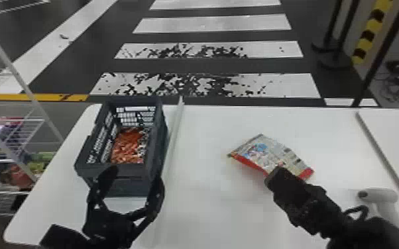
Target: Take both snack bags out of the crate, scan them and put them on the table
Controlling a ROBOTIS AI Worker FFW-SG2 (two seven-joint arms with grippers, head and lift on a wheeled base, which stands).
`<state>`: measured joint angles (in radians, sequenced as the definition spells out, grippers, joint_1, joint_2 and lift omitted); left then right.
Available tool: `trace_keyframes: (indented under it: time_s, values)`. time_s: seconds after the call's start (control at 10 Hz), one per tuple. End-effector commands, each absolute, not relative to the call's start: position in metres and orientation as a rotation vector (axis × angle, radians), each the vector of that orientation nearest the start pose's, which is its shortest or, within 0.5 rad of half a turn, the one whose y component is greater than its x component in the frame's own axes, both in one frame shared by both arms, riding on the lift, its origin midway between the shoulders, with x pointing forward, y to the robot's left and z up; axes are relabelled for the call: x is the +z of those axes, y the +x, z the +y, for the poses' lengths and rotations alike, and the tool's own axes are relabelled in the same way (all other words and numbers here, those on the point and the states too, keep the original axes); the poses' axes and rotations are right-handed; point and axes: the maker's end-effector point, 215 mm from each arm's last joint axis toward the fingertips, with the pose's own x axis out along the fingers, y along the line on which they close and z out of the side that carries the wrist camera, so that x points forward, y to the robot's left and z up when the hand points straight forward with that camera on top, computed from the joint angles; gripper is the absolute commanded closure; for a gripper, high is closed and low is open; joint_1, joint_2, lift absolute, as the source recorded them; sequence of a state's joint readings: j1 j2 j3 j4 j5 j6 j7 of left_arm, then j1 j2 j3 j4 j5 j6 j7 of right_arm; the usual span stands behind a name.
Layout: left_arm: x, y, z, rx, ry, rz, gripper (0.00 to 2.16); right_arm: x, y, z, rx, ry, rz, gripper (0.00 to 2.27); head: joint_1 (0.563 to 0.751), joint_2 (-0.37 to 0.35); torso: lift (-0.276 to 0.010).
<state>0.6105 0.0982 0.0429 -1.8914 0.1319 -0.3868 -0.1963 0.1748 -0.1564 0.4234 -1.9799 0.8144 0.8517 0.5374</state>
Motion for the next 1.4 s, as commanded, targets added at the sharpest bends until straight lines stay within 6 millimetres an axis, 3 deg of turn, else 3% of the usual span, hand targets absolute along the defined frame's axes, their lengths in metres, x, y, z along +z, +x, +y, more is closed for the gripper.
trace_keyframes:
  time_s: [0.0, 0.3, 0.7, 0.9, 1.0, 1.1, 1.3]
  values:
    - [-0.348, 0.393, 0.229, -0.179, -0.011, -0.100, 0.08, -0.458, 0.440, -0.125, 0.528, -0.528, 0.689, 0.02, 0.695, 0.128, -0.095]
    - [-0.348, 0.393, 0.229, -0.178, -0.011, -0.102, 0.08, -0.423, 0.437, -0.117, 0.625, -0.125, 0.674, 0.07, 0.695, 0.150, -0.095]
    - [-0.347, 0.393, 0.229, -0.178, -0.010, -0.106, 0.08, -0.387, 0.455, -0.109, 0.674, 0.152, 0.584, 0.30, 0.695, 0.154, -0.095]
    - [-0.347, 0.393, 0.229, -0.178, -0.010, -0.106, 0.08, -0.383, 0.465, -0.108, 0.674, 0.222, 0.562, 1.04, 0.695, 0.158, -0.095]
    - [-0.348, 0.392, 0.229, -0.179, -0.011, -0.105, 0.08, -0.382, 0.473, -0.109, 0.651, 0.236, 0.539, 1.81, 0.695, 0.158, -0.095]
    - [-0.348, 0.392, 0.229, -0.179, -0.011, -0.105, 0.08, -0.375, 0.484, -0.108, 0.658, 0.252, 0.479, 2.08, 0.695, 0.156, -0.095]
    - [-0.348, 0.392, 0.229, -0.177, -0.011, -0.105, 0.08, -0.348, 0.523, -0.115, 0.639, 0.284, 0.226, 2.21, 0.695, 0.154, -0.095]
